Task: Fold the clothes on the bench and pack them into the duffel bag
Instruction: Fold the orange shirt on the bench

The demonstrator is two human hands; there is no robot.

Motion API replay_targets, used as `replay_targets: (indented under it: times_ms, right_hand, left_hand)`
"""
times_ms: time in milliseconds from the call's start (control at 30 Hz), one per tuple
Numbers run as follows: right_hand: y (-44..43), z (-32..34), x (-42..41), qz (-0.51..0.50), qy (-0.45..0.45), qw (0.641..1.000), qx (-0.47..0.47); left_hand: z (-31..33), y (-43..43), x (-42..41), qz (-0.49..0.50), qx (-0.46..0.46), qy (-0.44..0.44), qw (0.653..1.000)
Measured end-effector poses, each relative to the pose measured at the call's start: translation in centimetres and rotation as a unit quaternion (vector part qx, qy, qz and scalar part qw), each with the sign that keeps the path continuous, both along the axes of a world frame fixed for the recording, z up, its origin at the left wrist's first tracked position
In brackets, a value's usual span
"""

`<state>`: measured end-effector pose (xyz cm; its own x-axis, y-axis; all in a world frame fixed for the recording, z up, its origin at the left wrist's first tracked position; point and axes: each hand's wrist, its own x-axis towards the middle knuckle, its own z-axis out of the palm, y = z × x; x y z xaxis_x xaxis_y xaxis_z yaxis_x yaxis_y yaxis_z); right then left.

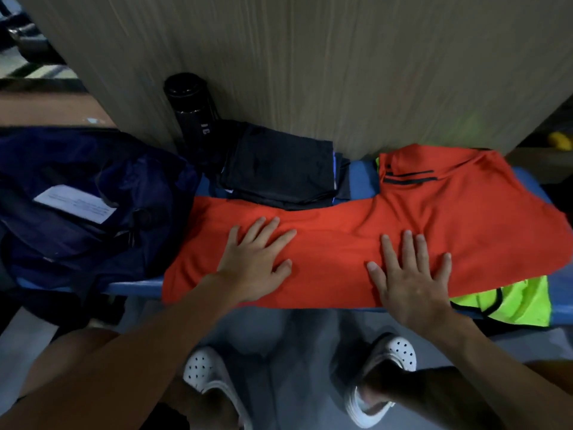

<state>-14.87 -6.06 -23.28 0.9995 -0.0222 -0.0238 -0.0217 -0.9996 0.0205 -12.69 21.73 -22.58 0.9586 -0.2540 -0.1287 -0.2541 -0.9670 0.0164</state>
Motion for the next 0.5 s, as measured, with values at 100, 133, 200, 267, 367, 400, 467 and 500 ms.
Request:
replay_targets:
  times_ms: [100,133,200,267,367,400,467,500]
  right_hand:
    - [-0.2,1.1,0.3,0.012,-0.039,0.999,0.022]
    - [-0.7,1.8,0.9,0.012,-0.069,0.997,0.032]
    - [-2.4,3.3,2.3,0.0,-0.133,0.99,0.048]
    - [-4.8,4.5,3.4,-0.03,-0.185,0.98,0.067]
    - [-9.0,5.6,4.6,-0.093,-0.243,0.961,0.096]
    - [-10.5,5.9,5.0,-0.121,-0.254,0.953,0.108]
    - [-13.5,6.0,5.5,-0.18,-0.251,0.94,0.145]
    - [-14.9,5.9,5.7,-0.207,-0.238,0.933,0.174]
  left_hand:
    - [2.3,-1.9,1.4,-0.009,0.013,-0.056,0.998]
    - [3.2,-3.2,2.1,-0.028,0.004,-0.084,0.996]
    - [5.2,-6.6,3.8,-0.082,-0.025,-0.122,0.989]
    - [7.1,-10.7,5.7,-0.138,-0.058,-0.134,0.98]
    - [9.7,-17.2,8.8,-0.204,-0.1,-0.145,0.963]
    - [10.4,-19.2,9.9,-0.221,-0.105,-0.147,0.958]
    - [11.4,-23.1,12.3,-0.249,-0.105,-0.147,0.952]
    - [11.7,-24.8,13.4,-0.258,-0.105,-0.141,0.95]
